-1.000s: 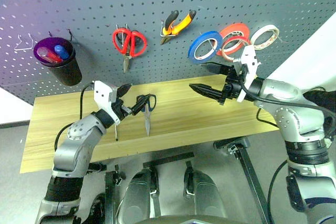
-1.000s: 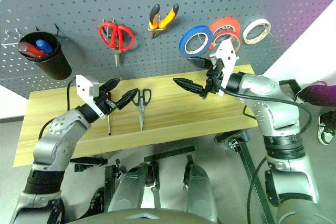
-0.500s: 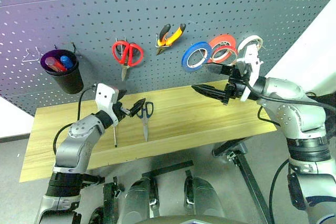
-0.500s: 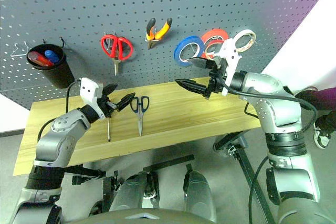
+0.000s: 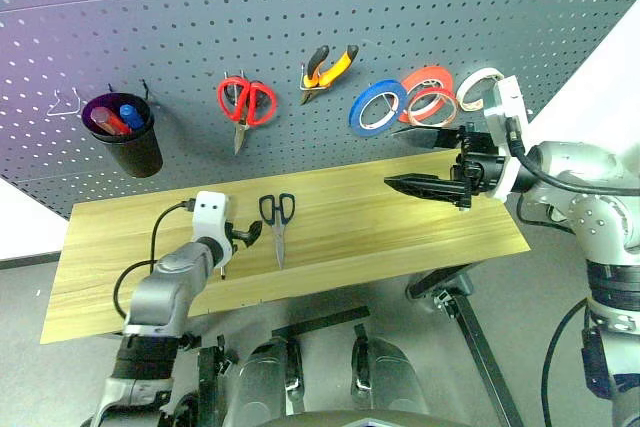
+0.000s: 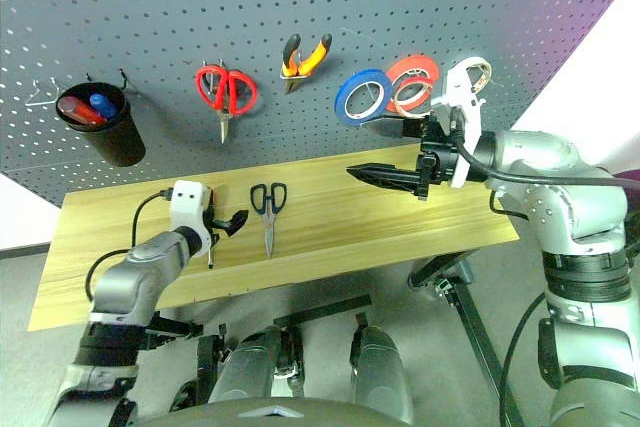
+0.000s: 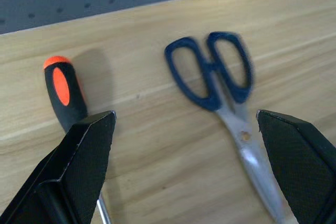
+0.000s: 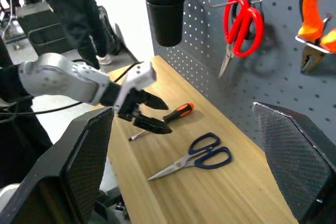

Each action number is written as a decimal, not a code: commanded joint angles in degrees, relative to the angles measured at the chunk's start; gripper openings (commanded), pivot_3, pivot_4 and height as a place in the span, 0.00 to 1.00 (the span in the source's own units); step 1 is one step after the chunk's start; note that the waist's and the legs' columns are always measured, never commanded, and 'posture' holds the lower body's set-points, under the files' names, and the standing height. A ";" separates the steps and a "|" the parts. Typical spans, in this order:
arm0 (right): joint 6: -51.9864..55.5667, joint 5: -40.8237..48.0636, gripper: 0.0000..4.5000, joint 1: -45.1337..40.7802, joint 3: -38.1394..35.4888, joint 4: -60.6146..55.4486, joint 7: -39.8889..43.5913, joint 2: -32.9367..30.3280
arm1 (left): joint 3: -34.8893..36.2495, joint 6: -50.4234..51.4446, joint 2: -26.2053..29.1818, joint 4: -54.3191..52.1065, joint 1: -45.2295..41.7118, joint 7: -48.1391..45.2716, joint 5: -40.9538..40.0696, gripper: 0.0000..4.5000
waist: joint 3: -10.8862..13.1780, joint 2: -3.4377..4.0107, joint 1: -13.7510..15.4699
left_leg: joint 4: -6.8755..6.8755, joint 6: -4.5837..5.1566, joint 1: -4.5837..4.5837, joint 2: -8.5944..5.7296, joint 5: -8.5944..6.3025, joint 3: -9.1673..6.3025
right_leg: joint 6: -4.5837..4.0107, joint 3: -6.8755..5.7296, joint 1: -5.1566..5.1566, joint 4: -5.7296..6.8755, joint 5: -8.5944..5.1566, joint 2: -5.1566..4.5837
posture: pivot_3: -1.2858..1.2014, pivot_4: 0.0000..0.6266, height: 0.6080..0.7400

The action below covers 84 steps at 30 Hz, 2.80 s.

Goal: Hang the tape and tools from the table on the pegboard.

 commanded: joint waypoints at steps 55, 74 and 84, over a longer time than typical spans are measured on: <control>-1.43 -3.01 1.00 -2.81 -0.90 -0.74 -4.87 0.81 | 6.19 18.39 -18.49 18.98 -16.38 13.55 6.55 0.74 | 2.90 0.34 -0.12 | -0.10 0.20 -0.18 -0.02 -0.13 0.00 | 0.11 -0.06 -0.01 -0.47 0.06 -0.09 | 0.44 0.44 0.87; -0.23 -1.66 1.00 -1.41 0.08 -1.53 -1.23 -0.06 | 8.64 19.72 -19.92 18.43 -16.47 17.50 7.03 0.13 | 2.91 0.35 -0.07 | -0.14 0.25 -0.19 -0.02 -0.17 0.00 | 0.11 -0.07 0.00 -0.57 0.06 -0.10 | 0.45 0.45 0.87; -5.26 -8.00 1.00 2.43 3.76 1.11 11.75 -11.30 | 8.72 20.40 -19.76 18.51 -17.08 18.63 7.81 0.13 | 2.94 0.36 -0.12 | -0.17 0.33 -0.18 -0.02 -0.23 0.00 | 0.08 -0.11 -0.02 -0.69 0.04 -0.13 | 0.45 0.44 0.87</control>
